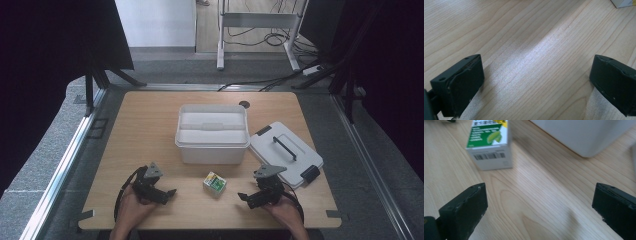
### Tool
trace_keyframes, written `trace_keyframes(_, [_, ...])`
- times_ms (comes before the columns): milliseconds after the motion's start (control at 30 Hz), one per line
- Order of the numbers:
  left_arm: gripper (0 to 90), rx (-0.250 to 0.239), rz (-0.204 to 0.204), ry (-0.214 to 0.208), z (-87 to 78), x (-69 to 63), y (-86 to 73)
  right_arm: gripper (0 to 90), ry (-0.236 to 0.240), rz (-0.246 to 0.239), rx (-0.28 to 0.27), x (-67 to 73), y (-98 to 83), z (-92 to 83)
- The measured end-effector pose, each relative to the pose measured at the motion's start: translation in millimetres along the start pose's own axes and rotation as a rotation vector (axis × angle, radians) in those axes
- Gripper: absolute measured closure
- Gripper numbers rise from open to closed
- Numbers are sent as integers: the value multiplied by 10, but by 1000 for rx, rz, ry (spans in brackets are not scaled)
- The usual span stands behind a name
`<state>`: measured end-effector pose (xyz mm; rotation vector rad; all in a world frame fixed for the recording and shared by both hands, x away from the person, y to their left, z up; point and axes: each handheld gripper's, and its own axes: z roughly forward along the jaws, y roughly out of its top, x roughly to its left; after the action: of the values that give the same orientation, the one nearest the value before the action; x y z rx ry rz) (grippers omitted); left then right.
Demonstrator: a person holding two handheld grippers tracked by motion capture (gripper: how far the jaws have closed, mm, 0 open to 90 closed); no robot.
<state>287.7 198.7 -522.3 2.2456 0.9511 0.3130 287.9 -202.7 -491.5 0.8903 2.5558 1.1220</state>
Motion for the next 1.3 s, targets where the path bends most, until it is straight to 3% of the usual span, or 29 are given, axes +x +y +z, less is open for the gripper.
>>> trace_keyframes(433, [0,1,1,0,-1,1,0,62,82,-78,24,309,288,264])
trace_keyframes(867, [0,0,0,0,0,1,0,152,75,-96,76,474,534,600])
trace_keyframes(1067, [0,0,0,0,0,1,0,253,59,-96,106,491,577,727])
trace_keyframes(1100, [0,0,1,0,0,1,0,362,50,-100,117,493,594,762])
trace_keyframes(1133, [0,0,0,0,0,1,0,362,50,-100,117,493,594,762])
trace_keyframes(1200, [0,0,0,0,0,1,0,444,53,-112,114,517,607,766])
trace_keyframes(1300, [0,0,0,0,0,1,0,446,61,-112,119,530,622,754])
